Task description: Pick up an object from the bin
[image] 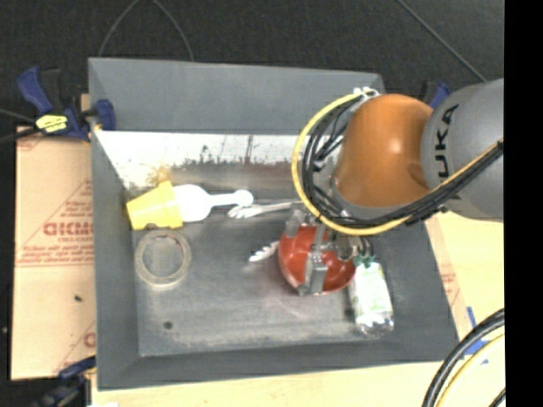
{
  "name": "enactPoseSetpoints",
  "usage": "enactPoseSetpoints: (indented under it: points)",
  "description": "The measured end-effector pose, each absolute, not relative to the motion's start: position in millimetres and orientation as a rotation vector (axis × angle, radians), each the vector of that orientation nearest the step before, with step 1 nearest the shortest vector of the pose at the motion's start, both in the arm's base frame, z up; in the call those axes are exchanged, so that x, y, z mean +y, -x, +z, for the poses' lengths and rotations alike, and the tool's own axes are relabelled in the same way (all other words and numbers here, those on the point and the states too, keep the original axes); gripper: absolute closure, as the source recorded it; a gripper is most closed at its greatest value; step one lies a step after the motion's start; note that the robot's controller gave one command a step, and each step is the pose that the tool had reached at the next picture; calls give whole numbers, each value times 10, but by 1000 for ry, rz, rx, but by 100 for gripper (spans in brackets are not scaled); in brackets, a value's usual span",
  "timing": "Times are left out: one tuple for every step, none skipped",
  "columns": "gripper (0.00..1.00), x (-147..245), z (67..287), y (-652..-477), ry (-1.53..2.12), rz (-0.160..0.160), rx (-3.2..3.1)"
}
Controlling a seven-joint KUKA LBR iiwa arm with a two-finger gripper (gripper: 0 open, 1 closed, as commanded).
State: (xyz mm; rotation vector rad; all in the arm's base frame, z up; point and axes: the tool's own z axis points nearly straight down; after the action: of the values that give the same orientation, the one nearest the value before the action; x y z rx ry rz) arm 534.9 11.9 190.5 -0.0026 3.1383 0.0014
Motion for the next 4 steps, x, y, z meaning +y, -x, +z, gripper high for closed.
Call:
enactPoseSetpoints:
  points:
    - [0, 119, 1905, -5349, 3, 1, 3138]
    - [0, 54, 1771, -5374, -18, 3, 3132]
    - [0, 31, 1549, -5369, -66, 4, 3131]
    - [0, -108, 940, -5539, 242, -1, 3119]
